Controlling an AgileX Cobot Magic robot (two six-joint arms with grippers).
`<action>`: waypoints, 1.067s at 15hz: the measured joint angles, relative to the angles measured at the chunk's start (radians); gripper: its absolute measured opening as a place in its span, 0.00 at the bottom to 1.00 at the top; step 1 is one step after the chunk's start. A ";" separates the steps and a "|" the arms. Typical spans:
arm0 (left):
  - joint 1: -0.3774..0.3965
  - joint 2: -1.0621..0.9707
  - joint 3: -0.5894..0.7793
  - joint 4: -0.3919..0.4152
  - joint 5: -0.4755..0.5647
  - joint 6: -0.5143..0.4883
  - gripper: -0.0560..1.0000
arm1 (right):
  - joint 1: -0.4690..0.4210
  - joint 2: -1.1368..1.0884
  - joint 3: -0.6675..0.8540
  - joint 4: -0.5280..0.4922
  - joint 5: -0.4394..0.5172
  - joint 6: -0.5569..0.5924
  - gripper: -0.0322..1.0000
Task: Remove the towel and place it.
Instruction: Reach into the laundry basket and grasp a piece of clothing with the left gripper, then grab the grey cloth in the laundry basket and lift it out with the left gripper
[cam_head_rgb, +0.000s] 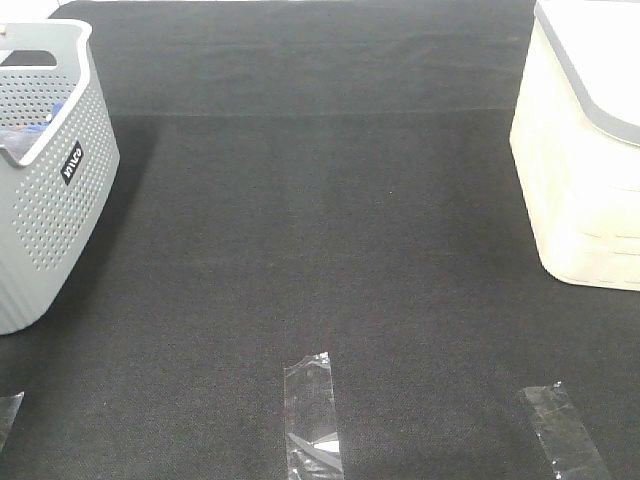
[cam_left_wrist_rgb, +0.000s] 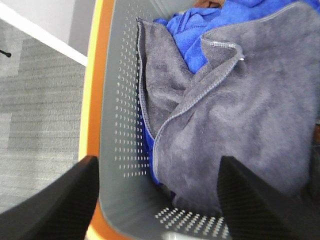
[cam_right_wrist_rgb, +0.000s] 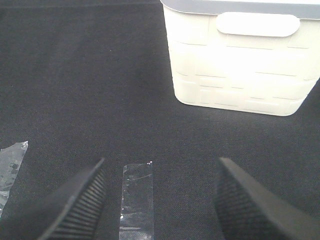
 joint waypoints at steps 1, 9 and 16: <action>0.000 0.108 -0.069 0.004 0.004 0.031 0.66 | 0.000 0.000 0.000 0.000 0.000 0.000 0.60; 0.000 0.455 -0.235 -0.010 -0.011 0.073 0.66 | 0.000 0.000 0.000 0.000 0.000 0.000 0.60; 0.000 0.537 -0.238 -0.042 -0.149 0.081 0.66 | 0.000 0.000 0.000 0.000 0.000 0.000 0.60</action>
